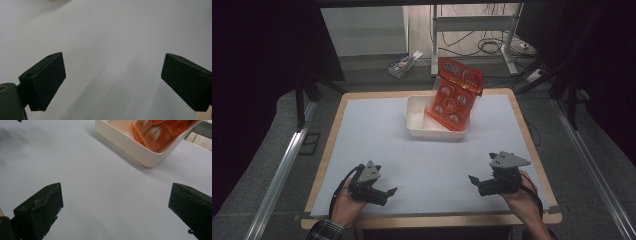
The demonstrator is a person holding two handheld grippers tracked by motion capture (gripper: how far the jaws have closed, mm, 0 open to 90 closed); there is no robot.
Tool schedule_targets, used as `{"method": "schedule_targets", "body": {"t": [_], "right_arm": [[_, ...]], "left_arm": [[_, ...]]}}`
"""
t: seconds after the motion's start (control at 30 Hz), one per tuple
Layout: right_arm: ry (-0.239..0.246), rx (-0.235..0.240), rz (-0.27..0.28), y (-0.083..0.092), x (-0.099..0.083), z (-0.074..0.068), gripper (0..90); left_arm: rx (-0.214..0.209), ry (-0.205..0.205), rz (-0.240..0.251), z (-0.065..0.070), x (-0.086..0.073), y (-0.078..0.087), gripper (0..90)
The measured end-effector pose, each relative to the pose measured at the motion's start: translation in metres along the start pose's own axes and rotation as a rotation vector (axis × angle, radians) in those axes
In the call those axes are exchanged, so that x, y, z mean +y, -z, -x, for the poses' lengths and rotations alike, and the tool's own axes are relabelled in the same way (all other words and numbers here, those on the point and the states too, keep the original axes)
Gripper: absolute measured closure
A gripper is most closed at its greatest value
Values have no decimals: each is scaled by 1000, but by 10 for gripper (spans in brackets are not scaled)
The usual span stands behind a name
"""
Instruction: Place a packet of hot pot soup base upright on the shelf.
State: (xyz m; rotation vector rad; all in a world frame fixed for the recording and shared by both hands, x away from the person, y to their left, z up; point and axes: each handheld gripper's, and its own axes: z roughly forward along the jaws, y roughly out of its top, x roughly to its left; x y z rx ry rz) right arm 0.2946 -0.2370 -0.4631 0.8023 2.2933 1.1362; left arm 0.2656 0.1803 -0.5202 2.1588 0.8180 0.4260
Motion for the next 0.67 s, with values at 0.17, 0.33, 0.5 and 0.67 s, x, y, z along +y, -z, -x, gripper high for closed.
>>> {"method": "schedule_targets", "body": {"t": [0.17, 0.33, 0.5, 0.67], "right_arm": [[-21, -4, -30, -1, -14, 1, 0], [-36, 8, -61, -6, -24, 0, 0], [-28, 10, -103, -13, -31, 0, 0], [-46, 12, -115, -15, -32, 2, 0]], "left_arm": [[-1, 0, -1, 0, 0, 0, 53], [9, -4, -7, -1, -2, 0, 54], [15, 0, -1, -3, -3, 0, 52], [18, -1, -1, -3, -2, -1, 52]]}}
